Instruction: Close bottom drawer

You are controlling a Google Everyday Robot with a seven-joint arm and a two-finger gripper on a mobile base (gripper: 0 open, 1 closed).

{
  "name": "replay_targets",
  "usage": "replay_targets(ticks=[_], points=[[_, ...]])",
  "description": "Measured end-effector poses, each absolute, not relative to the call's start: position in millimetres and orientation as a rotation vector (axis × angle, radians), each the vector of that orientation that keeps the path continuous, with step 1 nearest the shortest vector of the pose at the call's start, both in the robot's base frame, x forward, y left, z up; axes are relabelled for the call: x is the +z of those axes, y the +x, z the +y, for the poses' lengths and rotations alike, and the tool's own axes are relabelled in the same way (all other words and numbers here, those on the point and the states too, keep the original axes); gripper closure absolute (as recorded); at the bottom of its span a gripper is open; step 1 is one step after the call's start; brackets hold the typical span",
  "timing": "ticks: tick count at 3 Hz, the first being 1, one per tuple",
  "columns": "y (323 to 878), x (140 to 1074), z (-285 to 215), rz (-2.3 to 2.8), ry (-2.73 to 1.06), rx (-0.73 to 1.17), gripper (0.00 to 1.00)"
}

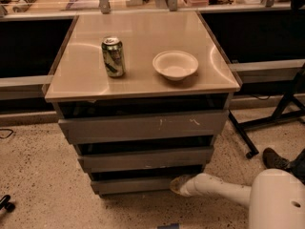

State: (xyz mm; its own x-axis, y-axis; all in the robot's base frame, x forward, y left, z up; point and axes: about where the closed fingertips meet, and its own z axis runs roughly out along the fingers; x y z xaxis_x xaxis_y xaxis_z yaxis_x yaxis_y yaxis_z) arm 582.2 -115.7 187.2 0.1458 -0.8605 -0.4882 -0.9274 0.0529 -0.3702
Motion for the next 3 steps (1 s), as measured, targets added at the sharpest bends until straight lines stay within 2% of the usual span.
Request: replay_targets(ticks=[3], points=[[604.0, 168.6, -139.8, 1.708, -1.736, -0.063, 1.00]])
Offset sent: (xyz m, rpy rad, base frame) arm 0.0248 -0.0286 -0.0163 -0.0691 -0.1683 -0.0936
